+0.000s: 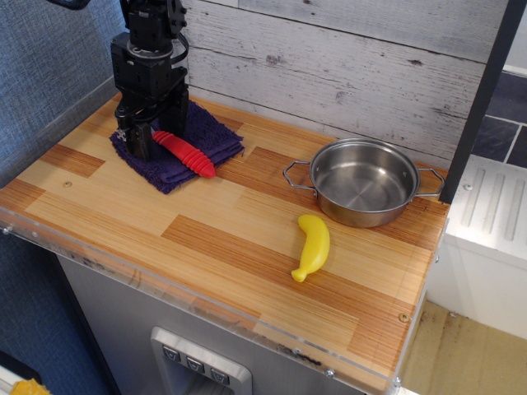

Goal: Put the red handled spoon on the purple rag.

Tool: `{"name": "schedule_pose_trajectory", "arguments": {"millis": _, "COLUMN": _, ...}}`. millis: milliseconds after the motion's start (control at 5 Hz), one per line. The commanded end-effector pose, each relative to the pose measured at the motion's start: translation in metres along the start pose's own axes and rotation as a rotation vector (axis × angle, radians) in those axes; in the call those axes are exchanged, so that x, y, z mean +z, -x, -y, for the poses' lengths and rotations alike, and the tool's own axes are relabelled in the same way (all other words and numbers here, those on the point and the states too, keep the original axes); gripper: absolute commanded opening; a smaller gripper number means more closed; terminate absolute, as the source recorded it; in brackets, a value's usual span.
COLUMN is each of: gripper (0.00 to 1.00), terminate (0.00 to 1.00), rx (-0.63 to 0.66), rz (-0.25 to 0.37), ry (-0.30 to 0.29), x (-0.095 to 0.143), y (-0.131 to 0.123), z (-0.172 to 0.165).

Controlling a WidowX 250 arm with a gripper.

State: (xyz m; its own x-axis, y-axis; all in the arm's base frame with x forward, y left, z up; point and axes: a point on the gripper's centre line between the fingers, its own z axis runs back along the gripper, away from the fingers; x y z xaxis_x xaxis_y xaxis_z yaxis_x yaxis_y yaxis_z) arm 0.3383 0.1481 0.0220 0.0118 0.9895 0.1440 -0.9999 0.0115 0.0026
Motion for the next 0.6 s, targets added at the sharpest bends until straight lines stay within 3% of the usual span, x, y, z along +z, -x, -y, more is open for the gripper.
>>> {"name": "schedule_pose_trajectory", "arguments": {"millis": 0, "gripper": 1.00, "terminate": 0.00, "rx": -0.019, "rz": 0.047, "ry": 0.110, "x": 0.041, "y": -0.005, "z": 0.001}}
{"name": "schedule_pose_trajectory", "arguments": {"millis": 400, "gripper": 1.00, "terminate": 0.00, "rx": -0.038, "rz": 0.084, "ry": 0.196, "x": 0.086, "y": -0.002, "z": -0.004}}
